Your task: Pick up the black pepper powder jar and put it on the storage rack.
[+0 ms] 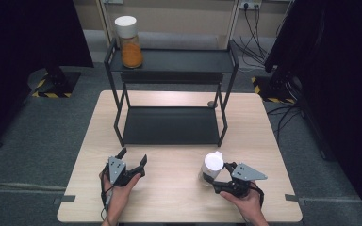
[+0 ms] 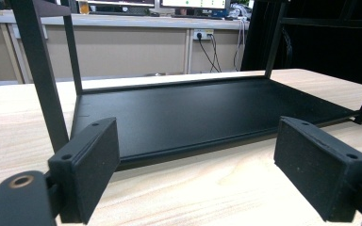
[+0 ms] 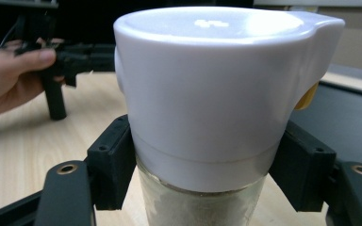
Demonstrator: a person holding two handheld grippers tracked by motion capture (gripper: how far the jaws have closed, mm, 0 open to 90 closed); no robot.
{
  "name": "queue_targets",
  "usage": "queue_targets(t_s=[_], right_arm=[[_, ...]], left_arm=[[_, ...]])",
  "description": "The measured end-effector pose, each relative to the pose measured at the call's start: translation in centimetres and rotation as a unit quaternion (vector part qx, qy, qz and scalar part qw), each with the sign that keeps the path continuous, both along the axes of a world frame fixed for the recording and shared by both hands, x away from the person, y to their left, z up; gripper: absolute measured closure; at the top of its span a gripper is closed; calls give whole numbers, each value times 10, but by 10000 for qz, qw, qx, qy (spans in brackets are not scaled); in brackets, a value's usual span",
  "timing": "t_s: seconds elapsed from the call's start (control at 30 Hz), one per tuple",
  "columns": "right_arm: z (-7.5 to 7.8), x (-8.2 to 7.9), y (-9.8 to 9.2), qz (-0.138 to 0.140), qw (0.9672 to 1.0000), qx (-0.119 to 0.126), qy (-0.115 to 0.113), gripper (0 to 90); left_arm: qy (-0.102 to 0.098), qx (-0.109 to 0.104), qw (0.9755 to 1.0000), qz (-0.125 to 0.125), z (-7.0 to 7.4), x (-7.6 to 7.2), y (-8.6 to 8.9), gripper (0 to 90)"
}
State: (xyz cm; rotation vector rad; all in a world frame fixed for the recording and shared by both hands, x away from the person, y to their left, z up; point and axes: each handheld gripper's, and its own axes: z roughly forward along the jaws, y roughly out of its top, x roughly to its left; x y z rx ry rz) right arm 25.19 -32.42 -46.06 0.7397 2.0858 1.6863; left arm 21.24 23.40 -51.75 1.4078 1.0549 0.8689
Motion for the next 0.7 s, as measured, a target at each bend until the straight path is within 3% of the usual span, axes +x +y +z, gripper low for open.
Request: queue_targets(t_s=[0.33, 0.7], right_arm=[[20, 3, -10, -373, 9986, 232, -298, 308], [45, 12, -12, -567, 9958, 423, -589, 308]], left_arm=[[-4, 1, 10000, 8, 0, 0, 0, 141], [-3, 2, 10000, 12, 0, 0, 0, 141]])
